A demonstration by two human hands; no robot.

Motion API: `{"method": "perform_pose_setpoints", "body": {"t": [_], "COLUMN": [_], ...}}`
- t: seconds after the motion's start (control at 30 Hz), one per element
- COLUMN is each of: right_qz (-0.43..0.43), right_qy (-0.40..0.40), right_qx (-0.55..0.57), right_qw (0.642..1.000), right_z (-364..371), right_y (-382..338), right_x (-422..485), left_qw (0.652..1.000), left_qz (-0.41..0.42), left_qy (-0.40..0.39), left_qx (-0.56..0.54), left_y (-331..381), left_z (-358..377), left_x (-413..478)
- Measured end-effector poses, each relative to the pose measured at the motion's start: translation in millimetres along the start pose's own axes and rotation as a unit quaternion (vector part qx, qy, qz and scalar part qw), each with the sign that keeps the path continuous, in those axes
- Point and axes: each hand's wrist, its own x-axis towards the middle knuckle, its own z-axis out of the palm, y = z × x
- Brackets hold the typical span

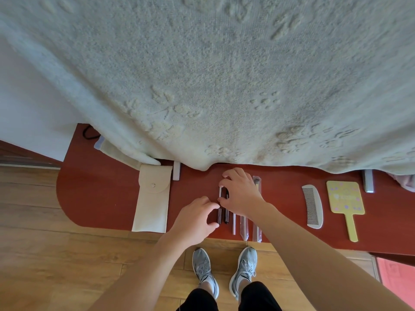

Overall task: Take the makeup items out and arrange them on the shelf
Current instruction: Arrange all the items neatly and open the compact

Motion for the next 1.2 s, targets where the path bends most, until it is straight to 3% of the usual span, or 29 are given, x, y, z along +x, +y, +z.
{"method": "perform_pose_setpoints", "body": {"t": [1.2], "right_qz": [0.011], "right_qy": [-0.016], "right_qx": [-0.012], "right_qw": [1.0], "right_z": [-5.4], "right_y": [-4.6], "right_x": [0.0], "left_qw": [1.0], "left_qz": [-0.019], "left_qy": [-0.01], "left_qx": [-0.011], "left_y": [1.0], "left_z": [-5.6], "left_x": [-1.7]}}
